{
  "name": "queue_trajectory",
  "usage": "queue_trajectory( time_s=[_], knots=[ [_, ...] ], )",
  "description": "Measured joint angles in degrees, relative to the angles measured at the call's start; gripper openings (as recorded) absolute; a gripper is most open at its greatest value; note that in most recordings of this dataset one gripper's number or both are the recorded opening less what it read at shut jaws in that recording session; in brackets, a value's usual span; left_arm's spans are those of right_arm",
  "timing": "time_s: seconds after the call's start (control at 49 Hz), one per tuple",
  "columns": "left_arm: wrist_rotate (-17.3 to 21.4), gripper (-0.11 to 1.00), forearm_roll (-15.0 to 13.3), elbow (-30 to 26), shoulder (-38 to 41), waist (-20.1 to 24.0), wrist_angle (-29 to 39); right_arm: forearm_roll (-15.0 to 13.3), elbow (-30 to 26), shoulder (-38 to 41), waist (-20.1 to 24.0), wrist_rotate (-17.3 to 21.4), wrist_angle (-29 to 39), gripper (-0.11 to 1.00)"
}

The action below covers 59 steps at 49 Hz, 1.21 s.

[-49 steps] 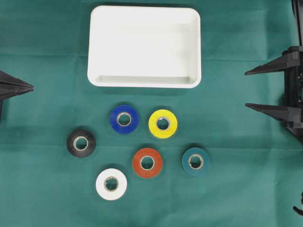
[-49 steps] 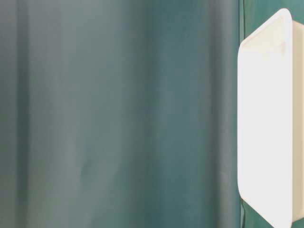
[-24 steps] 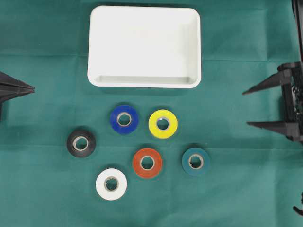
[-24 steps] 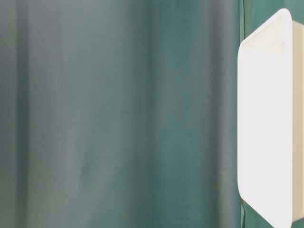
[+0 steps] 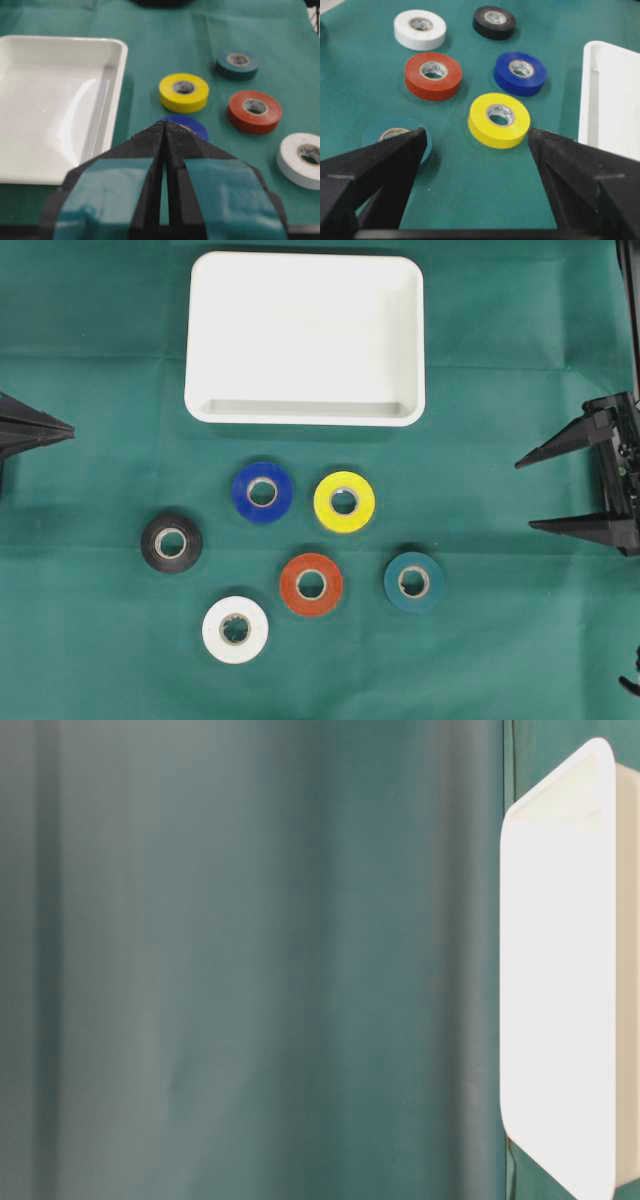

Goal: Put the tape into the white case with the right arm.

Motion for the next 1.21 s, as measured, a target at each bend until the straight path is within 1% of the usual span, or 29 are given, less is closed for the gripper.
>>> queue_trajectory(
  time_s=[0.225,0.409,0.592,0.858,1.103,1.205],
  knots=[
    [0.0,0.0,0.09,0.0,0.0,0.0,0.09,0.0,0.0,0.62,0.0,0.09,0.09,0.71],
    [0.0,0.0,0.0,0.0,0.09,0.0,0.09,0.0,-0.35,4.48,0.53,0.09,0.0,0.71],
    [0.0,0.0,0.0,0.44,0.0,0.0,0.09,0.0,-2.46,10.02,1.49,0.09,-1.14,0.71],
    [0.0,0.0,0.0,0.79,0.0,0.0,0.18,-0.26,-6.24,19.69,3.25,0.09,-5.19,0.71],
    [0.0,0.0,0.0,0.97,0.0,0.0,0.09,-0.26,-10.02,28.21,3.43,0.09,-10.2,0.71],
    [0.0,0.0,0.09,0.97,0.0,0.0,0.18,-0.35,-11.43,31.38,3.6,0.0,-11.25,0.71]
  ],
)
